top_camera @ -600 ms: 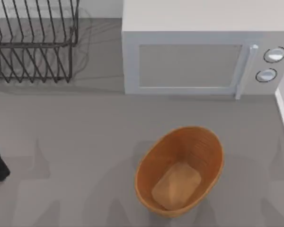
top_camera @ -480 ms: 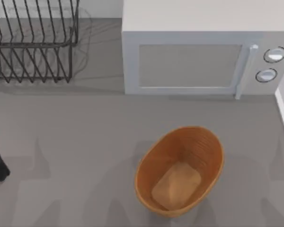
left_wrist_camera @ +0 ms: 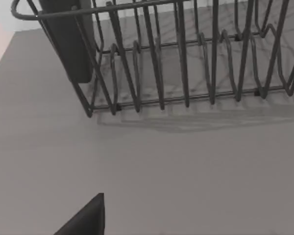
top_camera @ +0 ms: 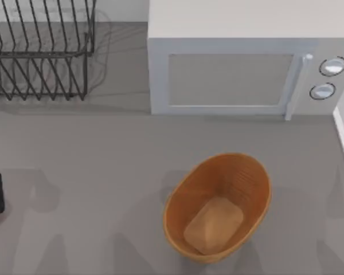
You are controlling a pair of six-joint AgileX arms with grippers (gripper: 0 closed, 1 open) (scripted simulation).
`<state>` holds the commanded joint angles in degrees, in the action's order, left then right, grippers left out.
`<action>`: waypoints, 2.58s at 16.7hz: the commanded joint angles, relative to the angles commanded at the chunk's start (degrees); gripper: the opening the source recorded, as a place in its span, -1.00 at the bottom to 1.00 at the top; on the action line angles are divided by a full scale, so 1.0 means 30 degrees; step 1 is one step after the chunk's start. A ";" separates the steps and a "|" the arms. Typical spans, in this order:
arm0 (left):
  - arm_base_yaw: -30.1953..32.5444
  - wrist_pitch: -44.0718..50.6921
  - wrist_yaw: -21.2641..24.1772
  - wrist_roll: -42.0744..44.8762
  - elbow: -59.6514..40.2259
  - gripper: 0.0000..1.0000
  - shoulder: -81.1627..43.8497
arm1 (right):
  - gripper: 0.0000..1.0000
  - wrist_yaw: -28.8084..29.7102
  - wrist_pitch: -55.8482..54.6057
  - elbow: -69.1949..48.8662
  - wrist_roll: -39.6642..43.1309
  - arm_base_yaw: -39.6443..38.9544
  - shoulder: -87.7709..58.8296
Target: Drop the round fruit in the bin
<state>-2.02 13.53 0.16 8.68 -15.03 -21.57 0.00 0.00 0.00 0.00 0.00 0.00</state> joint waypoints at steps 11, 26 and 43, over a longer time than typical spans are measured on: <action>-0.1478 1.0492 0.0168 0.6543 -1.1092 1.00 -1.8380 | 1.00 0.0000 0.0000 0.0000 0.0000 0.0000 0.0000; -0.1977 1.3142 0.0184 0.8810 -1.4731 1.00 -2.4845 | 1.00 0.0000 0.0000 0.0000 0.0000 0.0000 0.0000; -0.2010 0.8385 0.0190 0.8873 -1.2343 0.10 -2.7091 | 1.00 0.0000 0.0000 0.0000 0.0000 0.0000 0.0000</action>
<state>-8.05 38.68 0.73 35.30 -52.06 -102.85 0.00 0.00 0.00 0.00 0.00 0.00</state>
